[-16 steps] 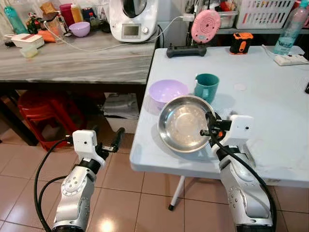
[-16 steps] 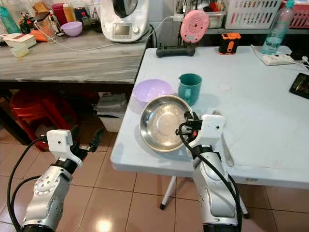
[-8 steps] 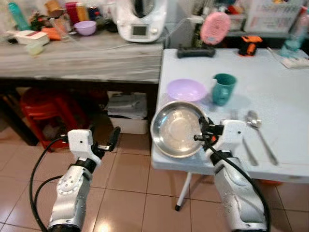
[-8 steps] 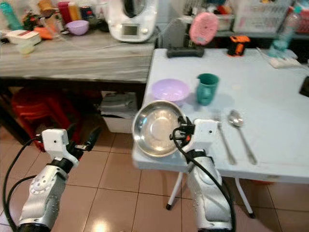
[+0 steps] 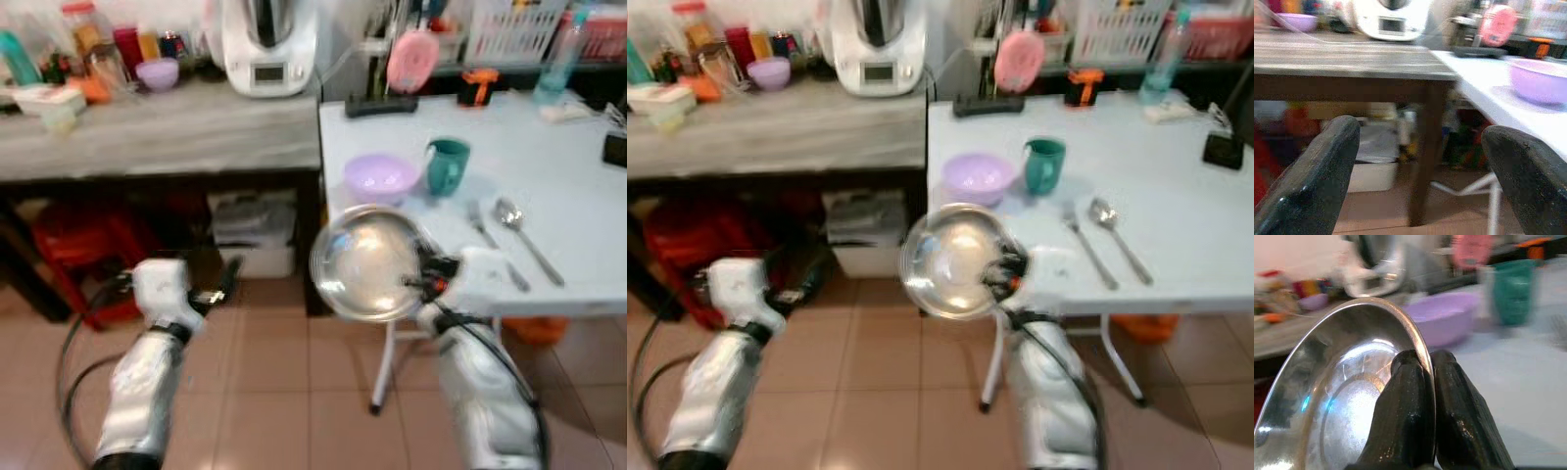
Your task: Setting the table
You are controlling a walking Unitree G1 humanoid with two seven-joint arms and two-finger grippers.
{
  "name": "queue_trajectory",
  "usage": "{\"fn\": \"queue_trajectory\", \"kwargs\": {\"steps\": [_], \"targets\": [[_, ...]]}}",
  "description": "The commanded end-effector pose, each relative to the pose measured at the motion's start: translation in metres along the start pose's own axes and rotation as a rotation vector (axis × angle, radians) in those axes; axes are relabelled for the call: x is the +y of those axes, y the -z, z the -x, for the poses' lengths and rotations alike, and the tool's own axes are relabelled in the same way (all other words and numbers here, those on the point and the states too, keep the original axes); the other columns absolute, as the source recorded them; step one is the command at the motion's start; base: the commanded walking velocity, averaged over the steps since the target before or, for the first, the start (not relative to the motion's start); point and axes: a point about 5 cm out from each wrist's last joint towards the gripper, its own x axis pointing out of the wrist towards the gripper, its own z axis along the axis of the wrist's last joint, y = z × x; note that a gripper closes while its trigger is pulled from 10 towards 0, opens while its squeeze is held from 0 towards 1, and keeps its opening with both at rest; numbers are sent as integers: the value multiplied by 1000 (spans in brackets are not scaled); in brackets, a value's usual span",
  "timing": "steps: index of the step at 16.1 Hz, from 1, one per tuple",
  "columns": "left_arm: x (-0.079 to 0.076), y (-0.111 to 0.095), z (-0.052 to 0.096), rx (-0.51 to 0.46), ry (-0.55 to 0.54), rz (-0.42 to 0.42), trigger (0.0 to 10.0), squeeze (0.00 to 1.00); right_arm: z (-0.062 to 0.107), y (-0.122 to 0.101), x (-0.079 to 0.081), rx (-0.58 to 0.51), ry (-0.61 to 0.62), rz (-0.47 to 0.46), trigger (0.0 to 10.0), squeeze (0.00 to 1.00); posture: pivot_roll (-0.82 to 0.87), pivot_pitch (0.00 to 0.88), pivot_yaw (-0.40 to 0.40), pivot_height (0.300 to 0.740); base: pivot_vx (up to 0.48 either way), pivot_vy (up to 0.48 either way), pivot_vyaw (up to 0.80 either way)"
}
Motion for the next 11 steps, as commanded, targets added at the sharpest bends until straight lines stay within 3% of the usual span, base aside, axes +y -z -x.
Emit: {"fn": "queue_trajectory", "kwargs": {"steps": [1, 9, 11], "targets": [[-5, -2, -3, -13, 19, 1, 10000, 0, 0, -8, -5, -37, 14, 18, 10000, 0, -27, 11, 92, 740, 0, 476, 0], [-5, -1, -5, -15, 20, 0, 10000, 0, 0, -11, -6, -60, 20, 11, 10000, 0, -27, 13, 95, 740, 0, 475, 0], [-6, 1, -6, -11, 26, -1, 10000, 0, 0, -11, -6, -63, 21, 12, 10000, 0, -29, 10, 97, 740, 0, 469, 431]]}}
